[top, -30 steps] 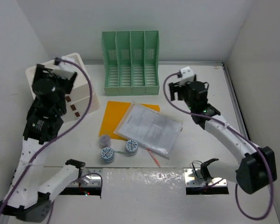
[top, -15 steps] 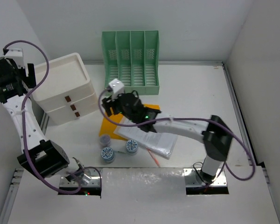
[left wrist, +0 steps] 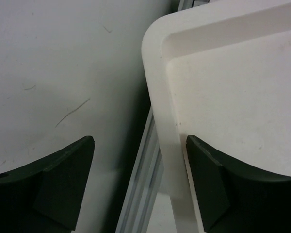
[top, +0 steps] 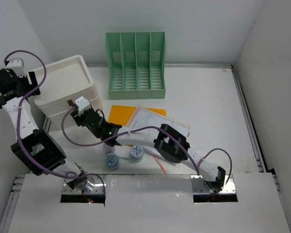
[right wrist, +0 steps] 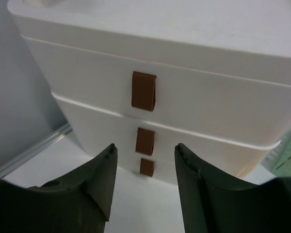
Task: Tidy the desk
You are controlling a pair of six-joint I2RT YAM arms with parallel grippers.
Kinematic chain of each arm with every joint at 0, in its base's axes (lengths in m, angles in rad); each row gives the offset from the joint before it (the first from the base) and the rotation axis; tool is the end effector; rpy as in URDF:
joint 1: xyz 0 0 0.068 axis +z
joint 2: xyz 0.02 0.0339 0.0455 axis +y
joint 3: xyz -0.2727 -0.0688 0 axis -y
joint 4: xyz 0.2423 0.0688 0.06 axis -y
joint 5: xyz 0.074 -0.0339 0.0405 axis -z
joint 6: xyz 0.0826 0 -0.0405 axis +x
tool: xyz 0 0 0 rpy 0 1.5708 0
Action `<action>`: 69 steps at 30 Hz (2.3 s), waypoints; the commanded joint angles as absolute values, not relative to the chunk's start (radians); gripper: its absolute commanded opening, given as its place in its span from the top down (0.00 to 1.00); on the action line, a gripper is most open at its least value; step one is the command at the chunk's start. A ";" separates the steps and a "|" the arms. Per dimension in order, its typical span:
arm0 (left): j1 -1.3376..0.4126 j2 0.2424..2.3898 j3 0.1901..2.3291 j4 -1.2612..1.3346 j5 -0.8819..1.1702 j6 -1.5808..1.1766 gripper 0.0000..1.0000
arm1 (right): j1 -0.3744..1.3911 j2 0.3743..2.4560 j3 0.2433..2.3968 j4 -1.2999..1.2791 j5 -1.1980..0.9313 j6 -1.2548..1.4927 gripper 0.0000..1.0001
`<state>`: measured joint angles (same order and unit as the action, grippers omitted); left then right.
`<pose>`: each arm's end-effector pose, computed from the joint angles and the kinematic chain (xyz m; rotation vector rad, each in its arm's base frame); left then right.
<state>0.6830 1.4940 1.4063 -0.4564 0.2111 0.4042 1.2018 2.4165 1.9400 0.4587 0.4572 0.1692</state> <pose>0.3042 0.2252 0.3438 -0.1697 2.1241 0.4274 0.2558 0.5605 0.2339 -0.4691 1.5629 0.7028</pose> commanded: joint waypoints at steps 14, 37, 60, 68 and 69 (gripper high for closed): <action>0.707 1.442 1.203 -0.486 0.637 0.298 0.96 | 1.244 2.482 2.024 0.828 0.759 0.014 0.59; 0.730 1.192 1.066 -0.572 0.620 -0.038 1.00 | 1.040 2.232 1.778 0.519 0.298 0.359 0.56; 0.793 1.091 1.002 -0.477 0.509 -0.164 1.00 | 1.088 2.253 1.767 0.560 0.153 0.276 0.38; 0.793 1.089 0.989 -0.466 0.532 -0.169 1.00 | 1.088 2.342 1.881 0.522 0.215 0.296 0.45; 0.793 1.089 0.989 -0.465 0.531 -0.169 1.00 | 1.086 2.344 1.882 0.523 0.222 0.290 0.47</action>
